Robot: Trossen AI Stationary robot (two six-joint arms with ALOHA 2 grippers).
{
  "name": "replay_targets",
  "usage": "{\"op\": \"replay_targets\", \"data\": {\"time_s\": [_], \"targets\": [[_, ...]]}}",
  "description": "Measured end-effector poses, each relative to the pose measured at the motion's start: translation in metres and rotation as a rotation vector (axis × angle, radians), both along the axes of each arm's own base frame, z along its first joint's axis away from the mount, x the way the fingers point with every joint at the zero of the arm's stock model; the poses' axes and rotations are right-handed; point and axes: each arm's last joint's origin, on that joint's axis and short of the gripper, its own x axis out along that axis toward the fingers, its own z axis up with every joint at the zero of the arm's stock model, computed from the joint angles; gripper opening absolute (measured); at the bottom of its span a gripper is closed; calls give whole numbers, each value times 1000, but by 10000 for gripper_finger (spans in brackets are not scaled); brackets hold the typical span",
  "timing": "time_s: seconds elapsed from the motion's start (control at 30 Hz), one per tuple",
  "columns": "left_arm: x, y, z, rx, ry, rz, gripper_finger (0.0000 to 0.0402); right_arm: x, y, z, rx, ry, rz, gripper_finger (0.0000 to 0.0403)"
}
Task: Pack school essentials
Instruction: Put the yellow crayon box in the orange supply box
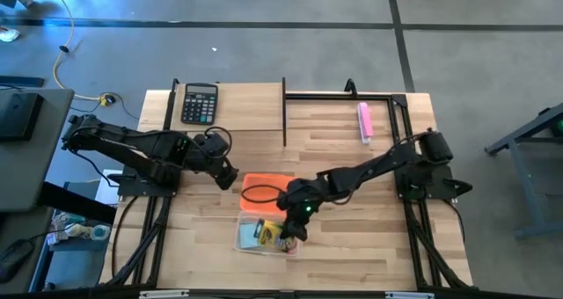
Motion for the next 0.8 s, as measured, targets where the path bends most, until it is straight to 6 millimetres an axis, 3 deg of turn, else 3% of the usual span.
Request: {"op": "replay_targets", "data": {"time_s": [0.4, 0.8], "targets": [[0, -1, 0, -37, 3, -18, 399, 15, -1, -43, -43, 26, 42, 105], [0, -1, 0, -39, 5, -22, 399, 18, -9, -55, -25, 41, 110, 105]]}}
